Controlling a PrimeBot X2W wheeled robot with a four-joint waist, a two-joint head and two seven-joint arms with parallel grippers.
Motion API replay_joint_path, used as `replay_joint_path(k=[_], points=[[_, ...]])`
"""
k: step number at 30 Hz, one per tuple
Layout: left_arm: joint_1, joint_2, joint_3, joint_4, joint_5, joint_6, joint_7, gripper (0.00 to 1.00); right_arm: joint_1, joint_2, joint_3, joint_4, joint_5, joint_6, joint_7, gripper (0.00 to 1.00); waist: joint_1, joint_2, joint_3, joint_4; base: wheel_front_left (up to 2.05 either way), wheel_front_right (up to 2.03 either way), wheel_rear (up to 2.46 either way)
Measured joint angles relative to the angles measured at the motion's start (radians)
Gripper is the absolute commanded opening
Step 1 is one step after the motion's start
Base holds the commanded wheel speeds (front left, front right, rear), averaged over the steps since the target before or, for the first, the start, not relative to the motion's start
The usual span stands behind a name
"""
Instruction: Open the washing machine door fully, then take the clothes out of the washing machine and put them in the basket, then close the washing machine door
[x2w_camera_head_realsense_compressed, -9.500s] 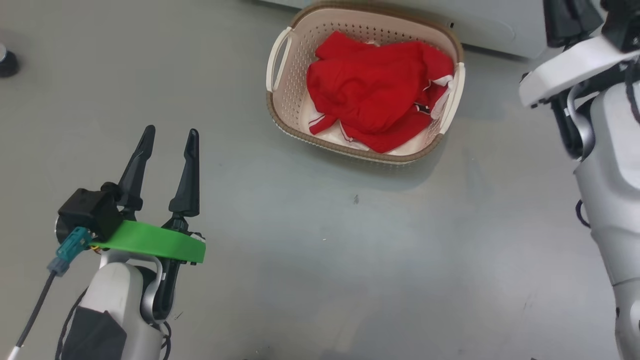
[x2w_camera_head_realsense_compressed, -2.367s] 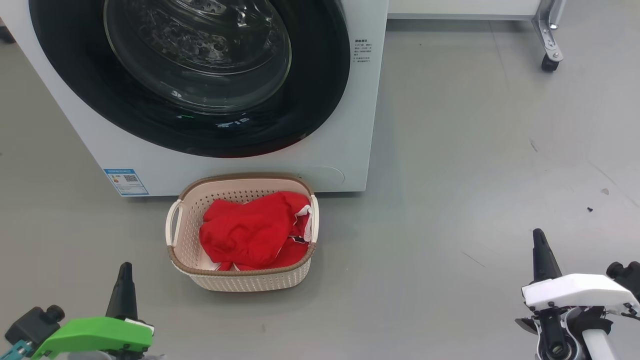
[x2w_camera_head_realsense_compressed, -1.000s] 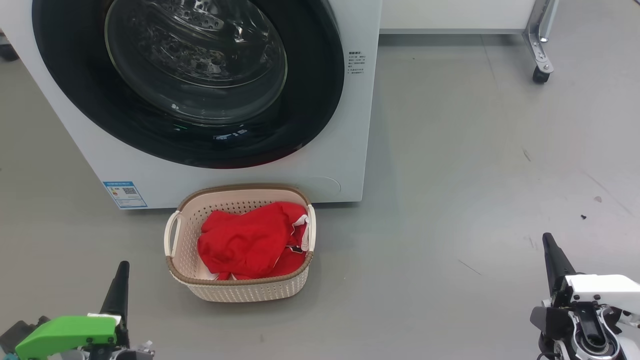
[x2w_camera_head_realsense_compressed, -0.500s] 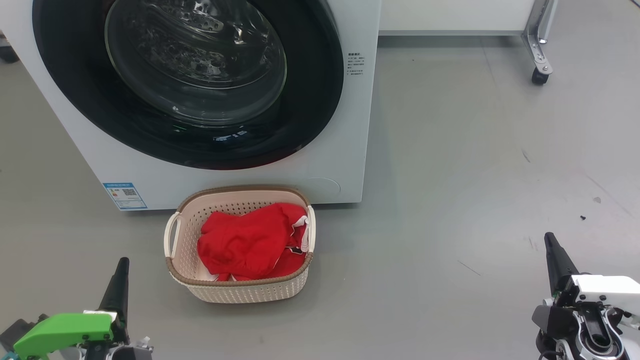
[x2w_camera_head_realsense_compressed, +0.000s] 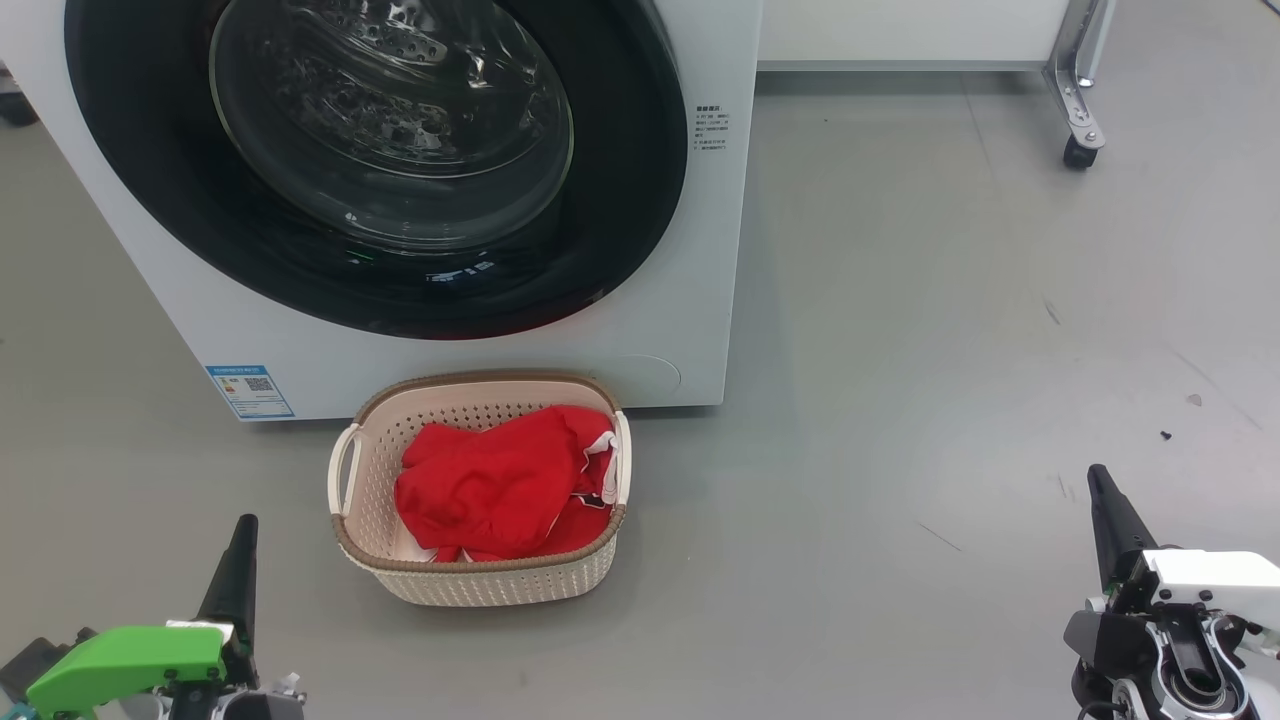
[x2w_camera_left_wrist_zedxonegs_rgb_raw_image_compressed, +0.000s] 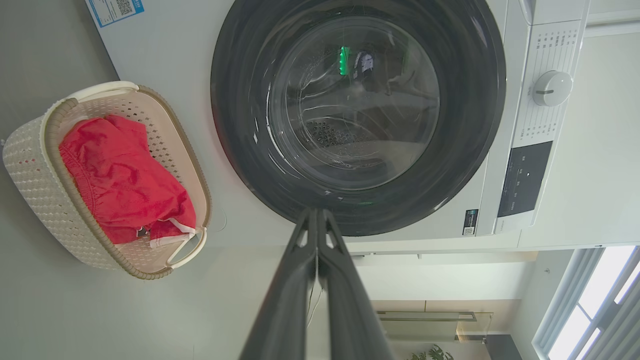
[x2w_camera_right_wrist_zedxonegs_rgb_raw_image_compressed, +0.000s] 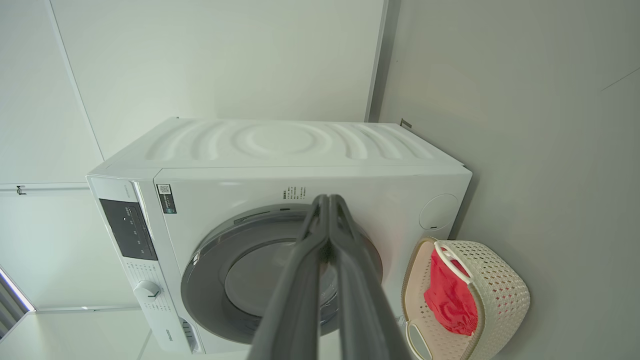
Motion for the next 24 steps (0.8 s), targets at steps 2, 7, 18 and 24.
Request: replay_joint_path(k=[2, 7, 18, 24], points=[[0.000, 0.000, 0.000, 0.000, 0.000, 0.000, 0.000, 0.00, 0.000, 0.000, 0.000, 0.000, 0.000, 0.000, 0.006, 0.00, 0.0000, 0.0000, 0.000, 0.000, 0.00, 0.00, 0.00], [0.000, 0.000, 0.000, 0.000, 0.000, 0.000, 0.000, 0.00, 0.000, 0.000, -0.001, 0.000, 0.000, 0.000, 0.006, 0.00, 0.0000, 0.0000, 0.000, 0.000, 0.00, 0.00, 0.00], [-0.001, 0.000, 0.000, 0.000, 0.000, 0.000, 0.000, 0.00, 0.000, 0.000, -0.001, 0.000, 0.000, 0.000, 0.006, 0.00, 0.0000, 0.0000, 0.000, 0.000, 0.00, 0.00, 0.00], [-0.001, 0.000, 0.001, 0.000, 0.000, 0.000, 0.000, 0.00, 0.000, 0.000, -0.002, 0.000, 0.000, 0.000, 0.006, 0.00, 0.0000, 0.0000, 0.000, 0.000, 0.00, 0.00, 0.00]])
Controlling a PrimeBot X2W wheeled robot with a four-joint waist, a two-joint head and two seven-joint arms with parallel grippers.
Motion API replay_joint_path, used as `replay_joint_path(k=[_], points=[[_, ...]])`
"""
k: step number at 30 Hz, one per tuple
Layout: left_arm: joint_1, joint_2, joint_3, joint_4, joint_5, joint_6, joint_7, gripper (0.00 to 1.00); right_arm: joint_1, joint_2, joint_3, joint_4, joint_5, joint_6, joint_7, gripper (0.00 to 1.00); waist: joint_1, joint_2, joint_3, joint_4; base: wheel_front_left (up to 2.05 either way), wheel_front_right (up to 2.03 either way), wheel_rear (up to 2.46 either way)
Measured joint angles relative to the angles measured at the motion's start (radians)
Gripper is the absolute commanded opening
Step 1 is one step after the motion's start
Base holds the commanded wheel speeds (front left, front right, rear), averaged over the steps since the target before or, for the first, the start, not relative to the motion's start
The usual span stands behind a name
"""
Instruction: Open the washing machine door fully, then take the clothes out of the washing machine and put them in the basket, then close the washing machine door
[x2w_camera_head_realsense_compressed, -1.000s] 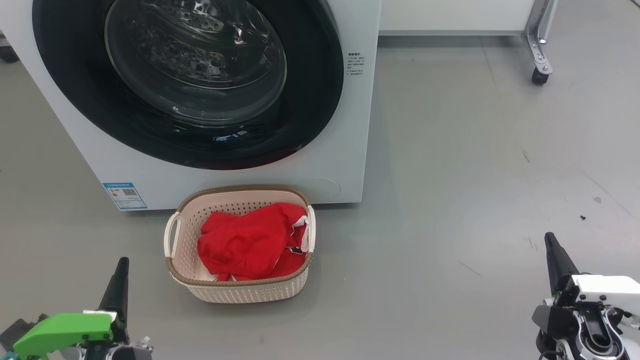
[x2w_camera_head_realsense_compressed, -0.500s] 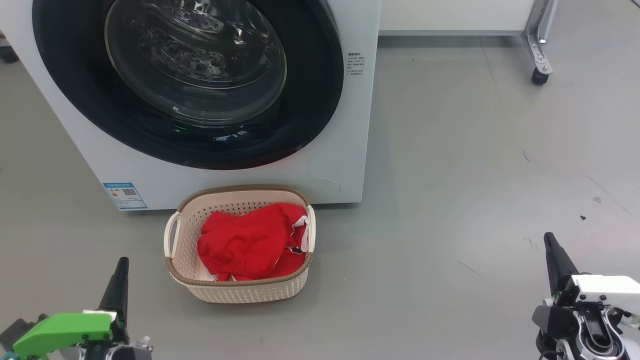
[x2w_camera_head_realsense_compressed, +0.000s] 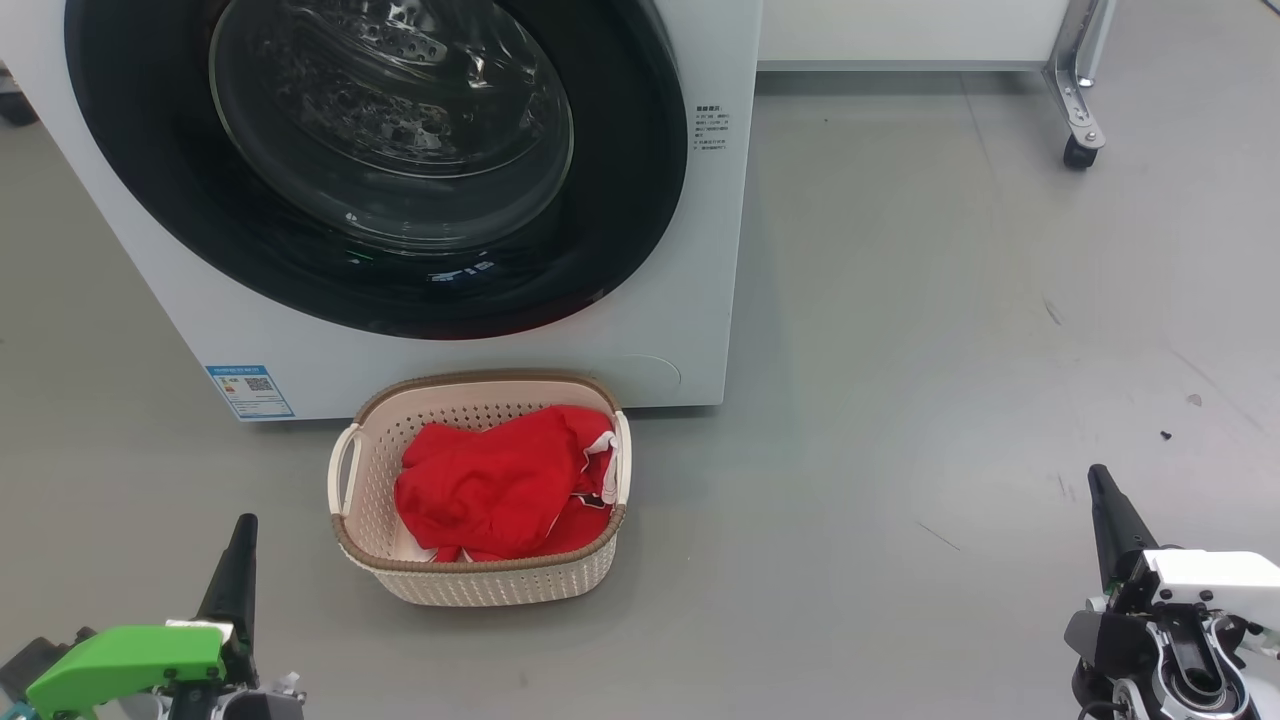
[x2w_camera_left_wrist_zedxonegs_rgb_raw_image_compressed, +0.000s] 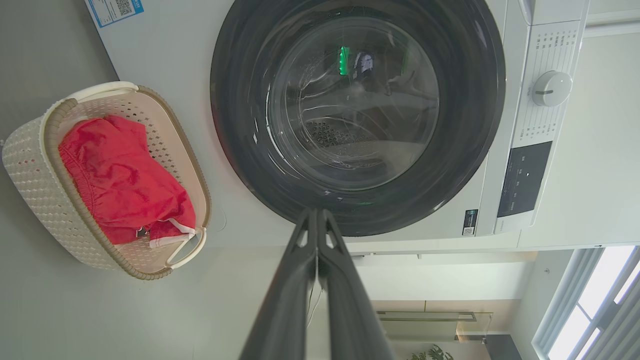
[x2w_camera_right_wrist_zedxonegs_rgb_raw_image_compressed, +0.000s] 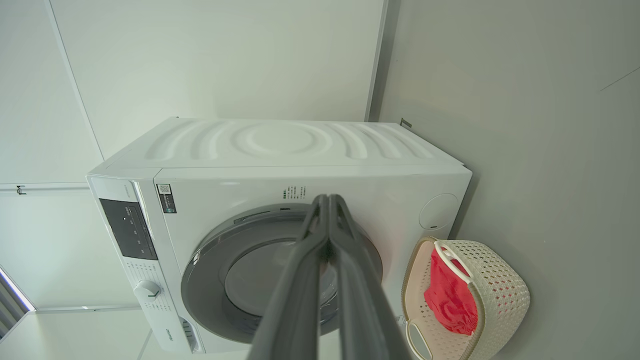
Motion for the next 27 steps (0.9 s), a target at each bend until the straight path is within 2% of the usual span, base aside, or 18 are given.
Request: replay_joint_path(k=[27], points=[[0.000, 0.000, 0.001, 0.000, 0.000, 0.000, 0.003, 0.00, 0.000, 0.000, -0.001, 0.000, 0.000, 0.000, 0.000, 0.00, 0.0000, 0.0000, 0.000, 0.000, 0.00, 0.00, 0.00]])
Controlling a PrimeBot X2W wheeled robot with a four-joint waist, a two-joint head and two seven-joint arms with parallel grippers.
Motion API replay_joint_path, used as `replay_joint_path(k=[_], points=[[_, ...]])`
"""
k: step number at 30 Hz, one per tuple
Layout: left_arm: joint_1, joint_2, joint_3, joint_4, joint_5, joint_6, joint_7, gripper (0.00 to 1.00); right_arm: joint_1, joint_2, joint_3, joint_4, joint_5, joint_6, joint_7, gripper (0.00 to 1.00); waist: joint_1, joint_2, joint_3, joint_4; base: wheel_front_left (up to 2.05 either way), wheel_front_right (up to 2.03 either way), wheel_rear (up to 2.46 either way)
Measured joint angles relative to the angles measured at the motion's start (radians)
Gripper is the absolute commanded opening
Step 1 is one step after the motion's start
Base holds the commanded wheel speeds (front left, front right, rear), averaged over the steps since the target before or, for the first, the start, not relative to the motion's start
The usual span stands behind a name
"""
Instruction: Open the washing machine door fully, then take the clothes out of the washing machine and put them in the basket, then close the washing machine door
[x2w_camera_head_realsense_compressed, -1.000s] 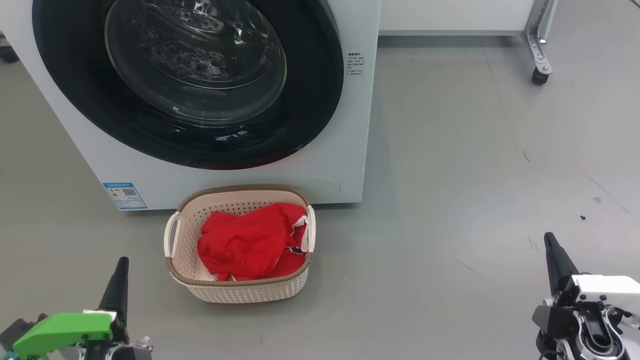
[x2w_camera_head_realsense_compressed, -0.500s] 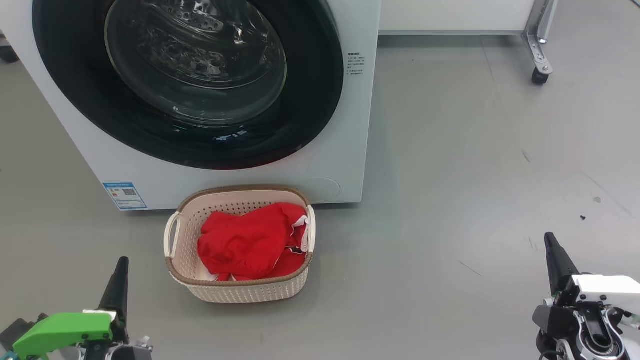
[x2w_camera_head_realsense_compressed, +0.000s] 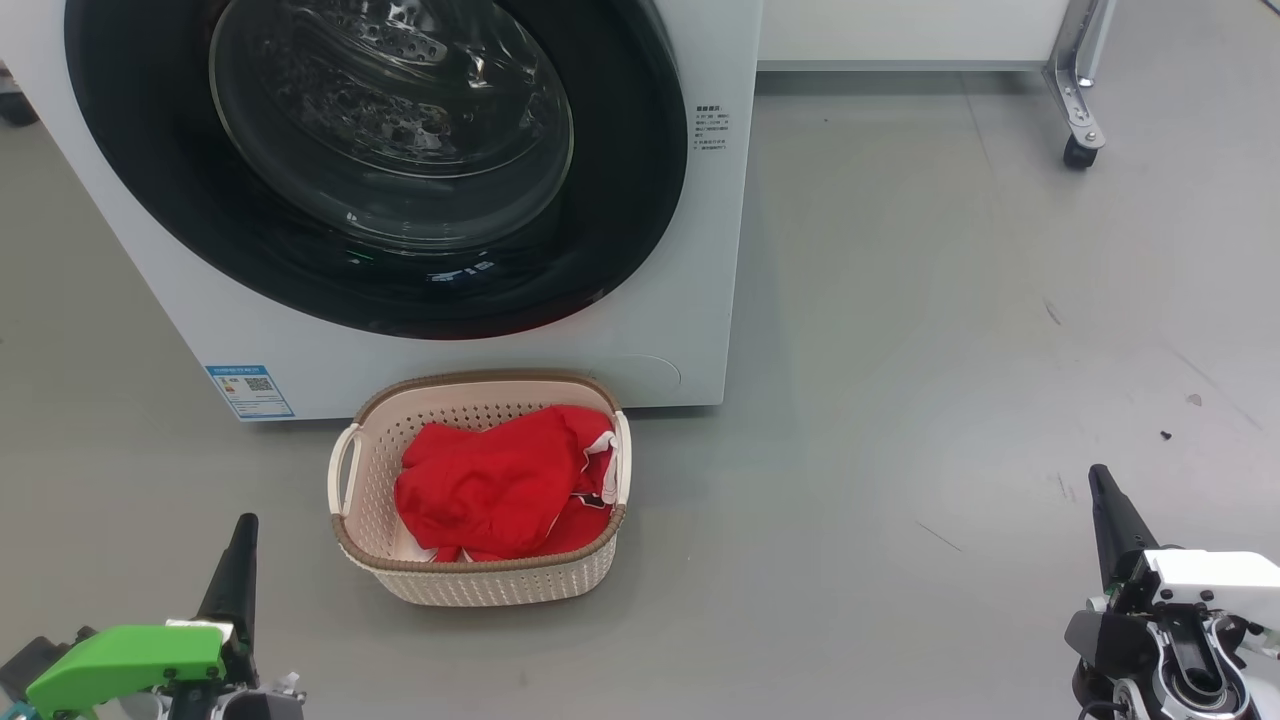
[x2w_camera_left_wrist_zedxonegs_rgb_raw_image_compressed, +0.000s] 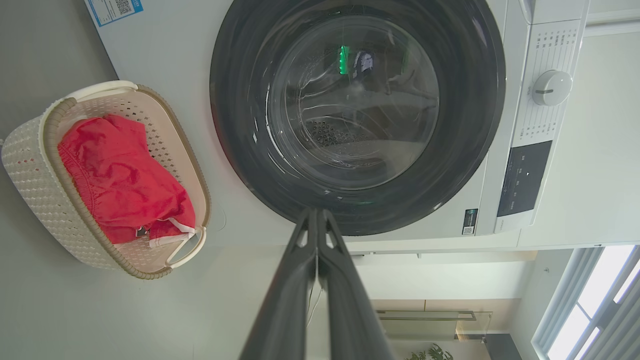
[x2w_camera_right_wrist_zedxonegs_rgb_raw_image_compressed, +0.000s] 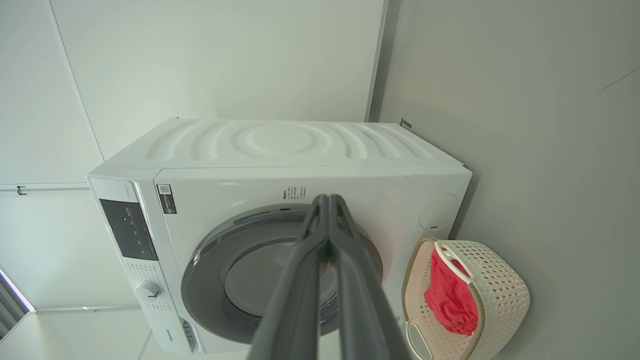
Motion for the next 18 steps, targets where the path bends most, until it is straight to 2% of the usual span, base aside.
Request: replay_joint_path(k=[18], points=[[0.000, 0.000, 0.000, 0.000, 0.000, 0.000, 0.000, 0.00, 0.000, 0.000, -0.001, 0.000, 0.000, 0.000, 0.000, 0.00, 0.0000, 0.0000, 0.000, 0.000, 0.00, 0.00, 0.00]])
